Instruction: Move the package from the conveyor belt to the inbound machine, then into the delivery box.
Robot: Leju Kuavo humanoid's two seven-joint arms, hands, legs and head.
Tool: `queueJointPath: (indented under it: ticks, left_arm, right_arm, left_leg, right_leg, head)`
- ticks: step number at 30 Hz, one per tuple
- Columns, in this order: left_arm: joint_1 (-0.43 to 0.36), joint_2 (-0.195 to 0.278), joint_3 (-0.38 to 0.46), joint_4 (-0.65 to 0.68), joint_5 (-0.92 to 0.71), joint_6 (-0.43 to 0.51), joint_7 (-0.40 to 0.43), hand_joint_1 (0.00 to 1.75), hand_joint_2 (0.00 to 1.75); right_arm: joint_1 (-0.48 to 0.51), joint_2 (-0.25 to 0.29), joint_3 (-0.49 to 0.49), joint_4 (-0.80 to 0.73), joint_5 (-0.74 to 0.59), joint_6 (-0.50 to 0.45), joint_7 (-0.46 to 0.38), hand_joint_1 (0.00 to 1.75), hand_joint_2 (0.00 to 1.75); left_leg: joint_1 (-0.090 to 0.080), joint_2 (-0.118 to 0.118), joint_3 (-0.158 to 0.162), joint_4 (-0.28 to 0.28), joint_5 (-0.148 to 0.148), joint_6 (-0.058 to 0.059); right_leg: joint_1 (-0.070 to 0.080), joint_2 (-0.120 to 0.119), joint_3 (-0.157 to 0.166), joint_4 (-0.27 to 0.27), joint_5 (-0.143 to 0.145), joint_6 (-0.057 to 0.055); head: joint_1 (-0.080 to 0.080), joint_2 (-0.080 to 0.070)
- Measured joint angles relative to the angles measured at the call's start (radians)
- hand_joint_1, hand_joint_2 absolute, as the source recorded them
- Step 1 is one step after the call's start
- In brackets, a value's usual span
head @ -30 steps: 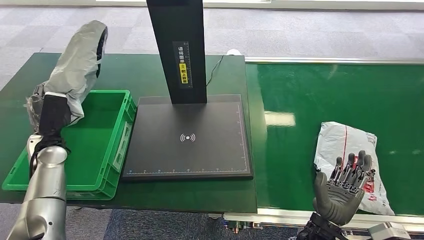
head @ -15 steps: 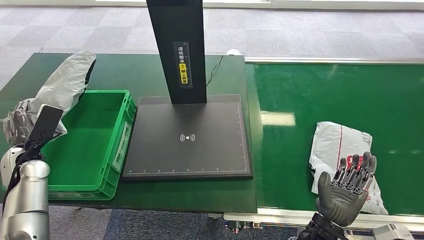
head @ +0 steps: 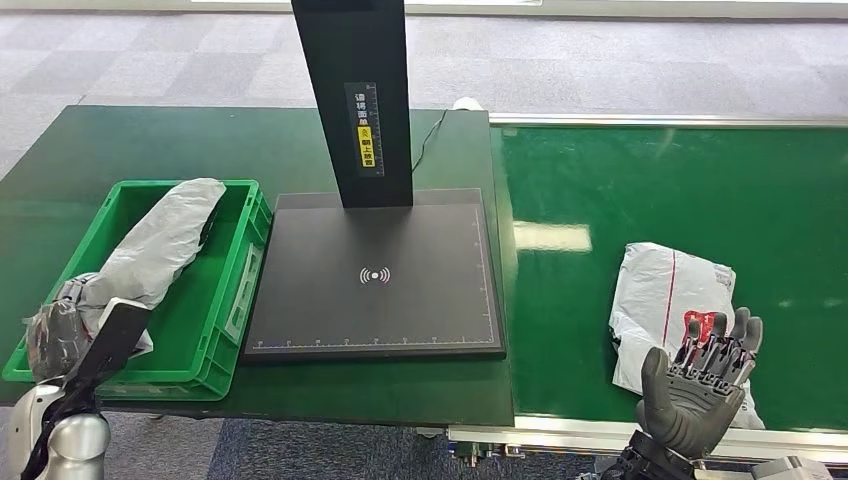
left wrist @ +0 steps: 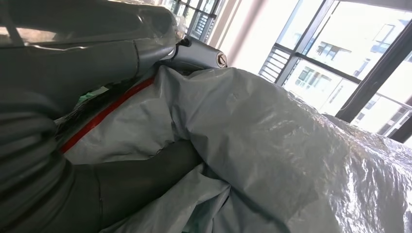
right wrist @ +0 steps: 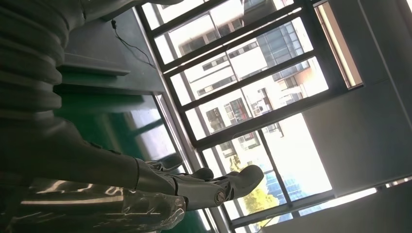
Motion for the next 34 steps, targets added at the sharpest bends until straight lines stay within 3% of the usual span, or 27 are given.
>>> queueJointPath:
  ticks: [2, 3, 19, 22, 25, 28, 34]
  left_arm:
    - [0.029, -0.008, 0.008, -0.027, 0.004, 0.0, 0.0, 0.04, 1.75]
    - [0.044, -0.013, 0.012, -0.04, 0.008, 0.0, -0.002, 0.0, 1.75]
    - [0.132, -0.093, -0.015, -0.19, 0.038, 0.051, -0.044, 0.0, 1.75]
    - [0.149, -0.106, -0.035, -0.22, 0.112, 0.104, -0.109, 0.0, 1.75]
    - [0.176, -0.127, -0.075, -0.277, 0.263, 0.164, -0.226, 0.0, 1.75]
    - [0.203, -0.145, -0.144, -0.339, 0.418, 0.172, -0.32, 0.0, 1.75]
    - [0.23, -0.16, -0.265, -0.398, 0.524, 0.13, -0.362, 0.0, 1.75]
  right_arm:
    - [0.002, -0.001, 0.0, 0.0, 0.0, 0.0, 0.0, 0.0, 1.75]
    - [0.004, -0.001, 0.0, 0.0, 0.0, 0.0, 0.0, 0.0, 1.75]
    - [0.033, -0.005, 0.0, 0.0, 0.002, 0.009, 0.0, 0.0, 1.75]
    - [0.033, -0.005, 0.0, 0.0, 0.005, 0.016, 0.0, 0.0, 1.75]
    - [0.032, -0.005, 0.0, 0.003, 0.01, 0.019, 0.0, 0.0, 1.75]
    - [0.03, -0.005, -0.002, 0.011, 0.021, 0.022, 0.0, 0.0, 1.75]
    - [0.026, -0.005, -0.002, 0.029, 0.029, 0.033, 0.0, 0.0, 1.75]
  left_leg:
    - [0.0, 0.0, 0.001, 0.0, 0.0, 0.0]
    - [0.0, 0.0, 0.001, 0.0, 0.0, 0.0]
    - [0.0, -0.003, 0.001, 0.0, 0.0, 0.0]
    - [0.0, -0.003, 0.001, 0.0, 0.0, 0.0]
    - [0.0, -0.003, 0.001, 0.0, 0.0, 0.0]
    - [0.0, -0.003, 0.0, 0.0, 0.0, 0.0]
    - [0.0, -0.004, 0.001, 0.0, 0.0, 0.0]
  right_leg:
    - [0.0, 0.0, 0.0, 0.0, 0.0, 0.0]
    - [0.0, 0.0, 0.0, 0.0, 0.0, 0.0]
    - [0.0, -0.001, 0.001, 0.0, 0.0, 0.0]
    - [0.0, -0.001, 0.001, 0.0, 0.0, 0.0]
    - [0.0, -0.001, 0.001, 0.0, 0.0, 0.0]
    - [0.0, -0.001, 0.001, 0.0, 0.0, 0.0]
    - [0.0, -0.002, 0.002, 0.0, 0.0, 0.0]
  head:
    - [0.0, 0.0]
    - [0.0, 0.0]
    - [0.0, 0.0]
    - [0.0, 0.0]
    - [0.0, 0.0]
    - [0.0, 0.0]
    - [0.0, 0.0]
